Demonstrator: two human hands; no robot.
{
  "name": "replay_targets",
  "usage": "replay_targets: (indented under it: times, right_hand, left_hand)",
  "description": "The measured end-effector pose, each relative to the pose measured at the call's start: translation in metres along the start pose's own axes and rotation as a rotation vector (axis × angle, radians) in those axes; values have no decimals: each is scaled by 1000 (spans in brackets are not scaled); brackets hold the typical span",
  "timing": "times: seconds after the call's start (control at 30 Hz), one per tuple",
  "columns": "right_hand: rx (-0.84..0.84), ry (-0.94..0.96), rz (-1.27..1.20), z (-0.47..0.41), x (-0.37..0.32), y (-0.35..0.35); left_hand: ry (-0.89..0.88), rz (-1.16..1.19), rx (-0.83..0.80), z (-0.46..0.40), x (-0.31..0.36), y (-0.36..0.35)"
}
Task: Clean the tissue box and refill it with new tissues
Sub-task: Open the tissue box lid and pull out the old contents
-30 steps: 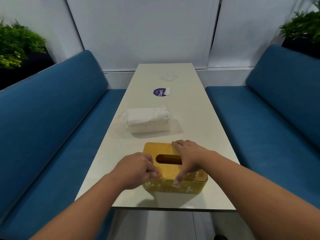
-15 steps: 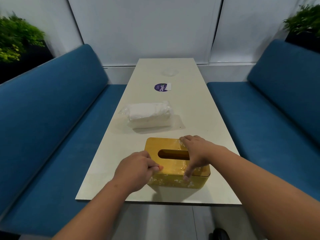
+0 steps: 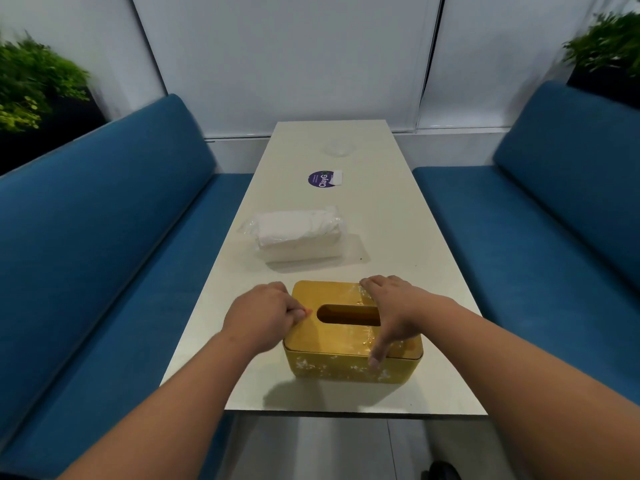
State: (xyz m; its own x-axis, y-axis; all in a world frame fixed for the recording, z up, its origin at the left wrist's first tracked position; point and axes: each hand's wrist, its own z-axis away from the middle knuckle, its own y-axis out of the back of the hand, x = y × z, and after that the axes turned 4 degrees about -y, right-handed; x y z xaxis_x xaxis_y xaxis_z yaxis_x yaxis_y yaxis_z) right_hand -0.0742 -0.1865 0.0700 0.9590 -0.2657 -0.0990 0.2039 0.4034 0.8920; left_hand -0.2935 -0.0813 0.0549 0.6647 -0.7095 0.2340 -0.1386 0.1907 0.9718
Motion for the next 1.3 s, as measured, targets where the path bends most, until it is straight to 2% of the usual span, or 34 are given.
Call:
replay_targets:
  times: [0.17,0.37,0.5,0.7,1.0,1.17,1.3]
  right_hand:
    - [-9,-4,10,-3,1,-1]
    - [6,3,15,-4,2,-2]
    - [17,18,9,-1,3,-1]
    - [17,28,-10,1,3,-1]
    - [25,38,7,-1,3,-1]
    - [18,37,-2,0,4,0]
    - [29,42,-1,0,3,0]
  left_hand:
    - [-33,-47,14,-45,12,0]
    - [-183,-106,28,-76,49,-4]
    - [-278,-73,-8,-76,49,-5]
    - [-196,-58,17,-78,42,-2]
    - [-321,-32,24,-59,55,-14]
    - [-249,-11,48,-66,48,-10]
    - [-305,-20,2,-63,55,-12]
